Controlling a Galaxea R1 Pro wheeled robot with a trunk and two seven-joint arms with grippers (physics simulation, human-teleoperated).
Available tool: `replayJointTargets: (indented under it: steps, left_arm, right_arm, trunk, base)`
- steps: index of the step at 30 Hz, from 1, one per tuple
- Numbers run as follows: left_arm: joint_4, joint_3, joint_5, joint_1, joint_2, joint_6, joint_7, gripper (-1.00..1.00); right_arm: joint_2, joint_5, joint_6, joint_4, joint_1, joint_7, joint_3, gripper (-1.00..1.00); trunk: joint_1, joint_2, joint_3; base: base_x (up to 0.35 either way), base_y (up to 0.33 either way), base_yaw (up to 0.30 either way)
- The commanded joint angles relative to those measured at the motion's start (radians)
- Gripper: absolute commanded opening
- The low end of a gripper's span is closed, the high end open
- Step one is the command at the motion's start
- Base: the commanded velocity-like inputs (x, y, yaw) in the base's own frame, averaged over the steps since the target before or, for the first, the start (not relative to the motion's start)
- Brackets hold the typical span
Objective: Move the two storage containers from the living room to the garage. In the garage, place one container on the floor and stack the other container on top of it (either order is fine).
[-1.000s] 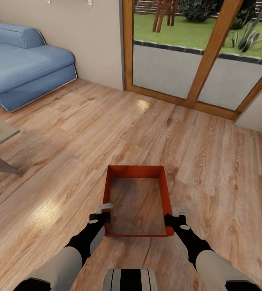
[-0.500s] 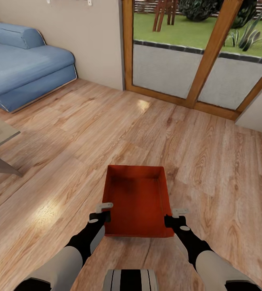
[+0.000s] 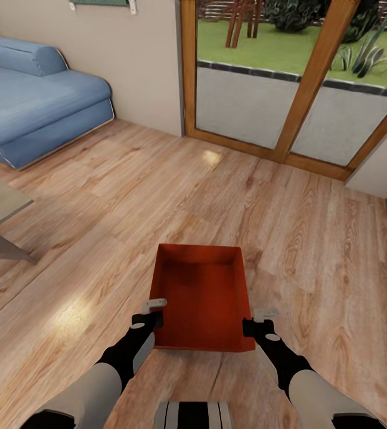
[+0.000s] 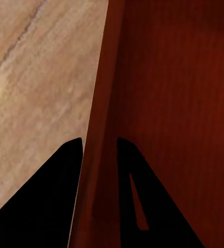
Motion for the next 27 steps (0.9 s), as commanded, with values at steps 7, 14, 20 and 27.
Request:
replayJointTargets:
  steps: [7,14,20,27]
  left_arm:
    - [-0.004,-0.007,0.001,0.0,0.001,0.006,0.012,-1.0]
    - [-0.004,-0.007,0.002,0.0,0.001,0.005,0.012,-1.0]
    - [-0.004,-0.007,0.002,0.0,0.0,0.006,0.013,-1.0]
    - [-0.002,-0.007,0.002,0.0,0.001,0.006,0.012,-1.0]
  right_arm:
    - [0.0,0.003,-0.009,0.003,0.0,-0.005,-0.005,-1.0]
    - [0.0,0.003,-0.009,0.001,0.0,-0.004,-0.005,-1.0]
    - [0.0,0.003,-0.009,0.001,0.0,-0.003,-0.005,-1.0]
    - [0.0,0.003,-0.008,0.001,0.0,-0.003,-0.005,-1.0]
  trunk:
    - [-0.027,0.049,0.021]
    - [-0.054,0.098,0.043]
    - [-0.077,0.14,0.062]
    - [-0.104,0.189,0.084]
  base:
    - [0.0,0.0,0.0]
    - [0.0,0.0,0.0]
    - [0.0,0.0,0.0]
    - [0.0,0.0,0.0]
